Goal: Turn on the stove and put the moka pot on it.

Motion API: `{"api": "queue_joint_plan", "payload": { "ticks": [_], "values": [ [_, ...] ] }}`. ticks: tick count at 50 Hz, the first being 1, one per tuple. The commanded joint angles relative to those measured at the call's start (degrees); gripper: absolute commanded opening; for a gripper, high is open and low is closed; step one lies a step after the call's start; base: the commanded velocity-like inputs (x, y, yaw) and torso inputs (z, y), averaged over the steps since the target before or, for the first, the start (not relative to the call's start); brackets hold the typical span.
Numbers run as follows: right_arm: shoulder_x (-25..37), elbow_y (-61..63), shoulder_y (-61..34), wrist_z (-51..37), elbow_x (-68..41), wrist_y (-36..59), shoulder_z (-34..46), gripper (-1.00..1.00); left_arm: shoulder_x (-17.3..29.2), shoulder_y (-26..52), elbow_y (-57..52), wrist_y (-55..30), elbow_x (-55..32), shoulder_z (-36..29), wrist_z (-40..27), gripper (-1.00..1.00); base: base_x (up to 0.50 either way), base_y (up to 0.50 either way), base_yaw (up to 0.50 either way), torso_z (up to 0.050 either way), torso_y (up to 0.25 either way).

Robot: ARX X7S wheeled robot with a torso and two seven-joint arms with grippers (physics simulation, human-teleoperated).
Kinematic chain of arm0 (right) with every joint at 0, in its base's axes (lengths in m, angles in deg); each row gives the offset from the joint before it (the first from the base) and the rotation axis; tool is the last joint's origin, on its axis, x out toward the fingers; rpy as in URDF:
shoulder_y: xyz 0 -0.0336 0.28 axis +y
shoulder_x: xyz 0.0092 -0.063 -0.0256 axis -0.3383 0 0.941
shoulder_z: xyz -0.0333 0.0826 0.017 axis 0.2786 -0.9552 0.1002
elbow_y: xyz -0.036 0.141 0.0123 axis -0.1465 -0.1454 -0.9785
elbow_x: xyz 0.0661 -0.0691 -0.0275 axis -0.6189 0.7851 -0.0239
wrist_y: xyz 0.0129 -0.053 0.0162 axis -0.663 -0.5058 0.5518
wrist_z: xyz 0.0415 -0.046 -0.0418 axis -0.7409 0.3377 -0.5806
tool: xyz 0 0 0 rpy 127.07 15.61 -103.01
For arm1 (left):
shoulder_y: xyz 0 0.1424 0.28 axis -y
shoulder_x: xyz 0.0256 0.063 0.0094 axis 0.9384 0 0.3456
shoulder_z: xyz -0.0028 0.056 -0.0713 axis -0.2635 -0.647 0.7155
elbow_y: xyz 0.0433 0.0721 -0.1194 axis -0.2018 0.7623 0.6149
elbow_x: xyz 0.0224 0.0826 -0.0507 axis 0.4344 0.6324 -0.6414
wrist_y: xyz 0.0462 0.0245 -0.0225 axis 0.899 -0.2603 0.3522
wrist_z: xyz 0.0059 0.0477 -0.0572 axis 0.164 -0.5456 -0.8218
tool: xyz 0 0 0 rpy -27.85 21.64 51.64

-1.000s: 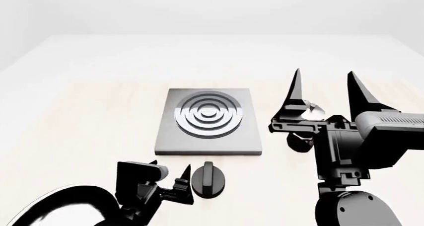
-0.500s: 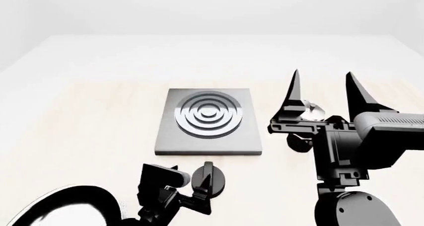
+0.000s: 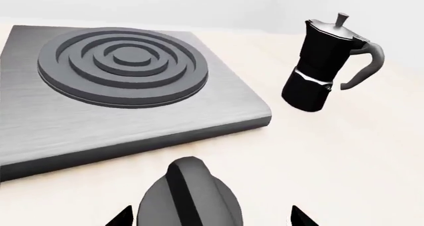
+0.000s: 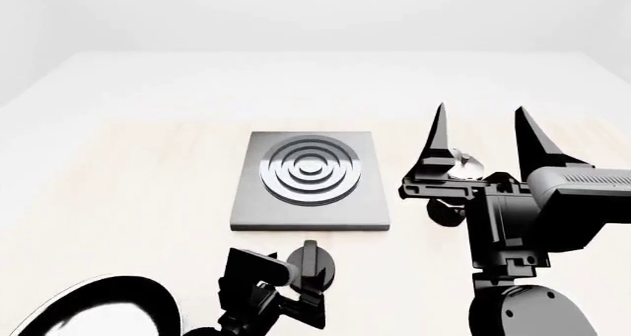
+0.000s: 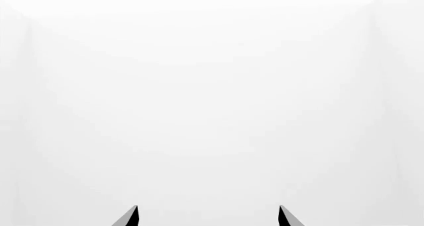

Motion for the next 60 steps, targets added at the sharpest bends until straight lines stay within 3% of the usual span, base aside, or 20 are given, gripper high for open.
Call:
{"api": "queue_joint_plan", "payload": {
  "ticks": [1,26,60],
  "values": [
    [0.26,0.29,-0.08,-0.27,-0.26,0.11,0.07,1.00,0.05,0.48,1.44,-0.42,1.37,-1.33,-1.25,1.00,0.00,0.00,0.00,0.000,0.000],
    [0.59,-0.04,-0.06,-0.51,-0.59,-0.42,0.36,1.00,1.05,1.72,0.23,-1.77,2.97,-4.68,-1.75,1.00,0.00,0.00,0.00,0.000,0.000],
    [1.00,-0.05,0.31,-1.04,-0.89,-0.94,0.94,1.00,-0.45,3.94,7.07,2.43,2.45,-5.65,0.15,1.00,0.00,0.00,0.00,0.000,0.000]
  ]
}}
